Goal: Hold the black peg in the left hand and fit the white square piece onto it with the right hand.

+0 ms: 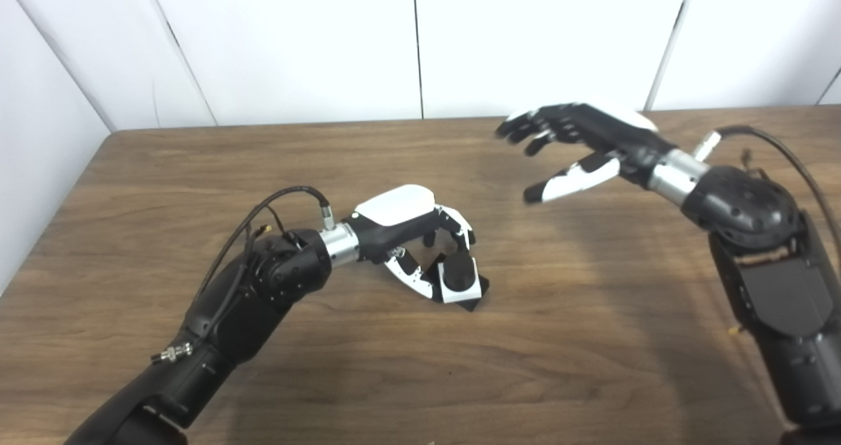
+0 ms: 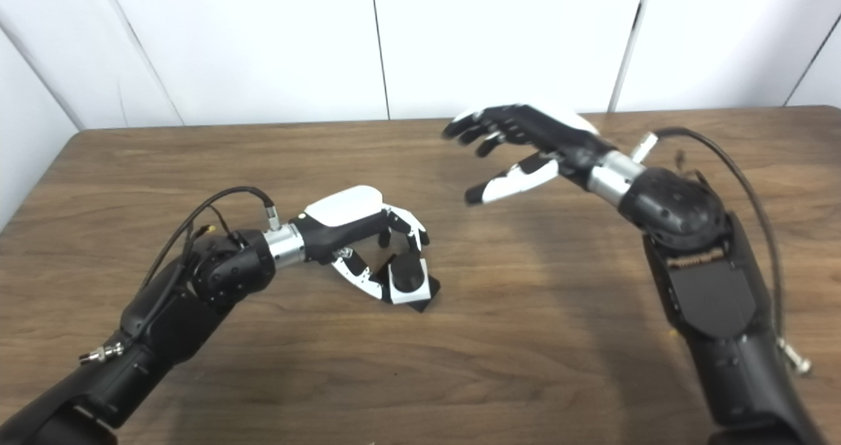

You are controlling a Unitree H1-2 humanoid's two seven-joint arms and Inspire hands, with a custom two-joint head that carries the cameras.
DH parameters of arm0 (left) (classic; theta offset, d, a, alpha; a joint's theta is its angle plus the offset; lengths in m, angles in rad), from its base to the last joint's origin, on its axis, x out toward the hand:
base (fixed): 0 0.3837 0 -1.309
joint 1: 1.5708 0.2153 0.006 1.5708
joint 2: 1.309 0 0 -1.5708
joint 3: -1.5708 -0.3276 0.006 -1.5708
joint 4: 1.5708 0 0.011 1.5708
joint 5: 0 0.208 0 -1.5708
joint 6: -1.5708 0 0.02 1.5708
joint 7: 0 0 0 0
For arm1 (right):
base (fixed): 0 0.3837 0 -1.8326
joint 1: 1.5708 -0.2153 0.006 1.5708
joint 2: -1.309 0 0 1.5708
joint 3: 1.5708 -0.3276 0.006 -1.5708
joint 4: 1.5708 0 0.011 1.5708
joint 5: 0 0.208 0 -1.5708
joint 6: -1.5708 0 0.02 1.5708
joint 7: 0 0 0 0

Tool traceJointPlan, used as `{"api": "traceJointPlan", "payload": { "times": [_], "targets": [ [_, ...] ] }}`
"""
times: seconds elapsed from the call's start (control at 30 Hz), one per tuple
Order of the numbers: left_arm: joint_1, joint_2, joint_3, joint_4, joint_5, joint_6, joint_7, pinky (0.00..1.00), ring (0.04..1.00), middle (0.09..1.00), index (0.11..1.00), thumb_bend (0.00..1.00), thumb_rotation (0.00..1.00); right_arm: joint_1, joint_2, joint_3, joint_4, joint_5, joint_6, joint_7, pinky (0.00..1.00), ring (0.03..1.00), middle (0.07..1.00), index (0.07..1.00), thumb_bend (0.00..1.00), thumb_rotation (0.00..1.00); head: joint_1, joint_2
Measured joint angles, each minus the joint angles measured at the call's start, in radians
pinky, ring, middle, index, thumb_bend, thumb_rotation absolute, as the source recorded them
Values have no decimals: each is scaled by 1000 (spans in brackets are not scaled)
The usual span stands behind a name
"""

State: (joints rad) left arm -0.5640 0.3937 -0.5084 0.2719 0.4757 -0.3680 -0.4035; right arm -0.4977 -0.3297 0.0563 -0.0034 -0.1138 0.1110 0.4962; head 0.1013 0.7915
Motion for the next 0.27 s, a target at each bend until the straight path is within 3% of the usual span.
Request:
{"api": "traceJointPlan", "payload": {
  "times": [0.1, 0.27],
  "targets": [
    [5, 0, 6, -1, -2, 0, 0, 603, 737, 752, 490, 520, 79, 91, 87, -37, -44, 1, 31, -115, 560, 658, 743, 688, 731, 240, -3, 2],
    [12, 1, 14, -2, -4, -6, 1, 605, 738, 749, 490, 520, 79, 191, 213, -75, -107, 16, 95, -230, 565, 663, 712, 662, 713, 207, -18, -2]
  ]
}}
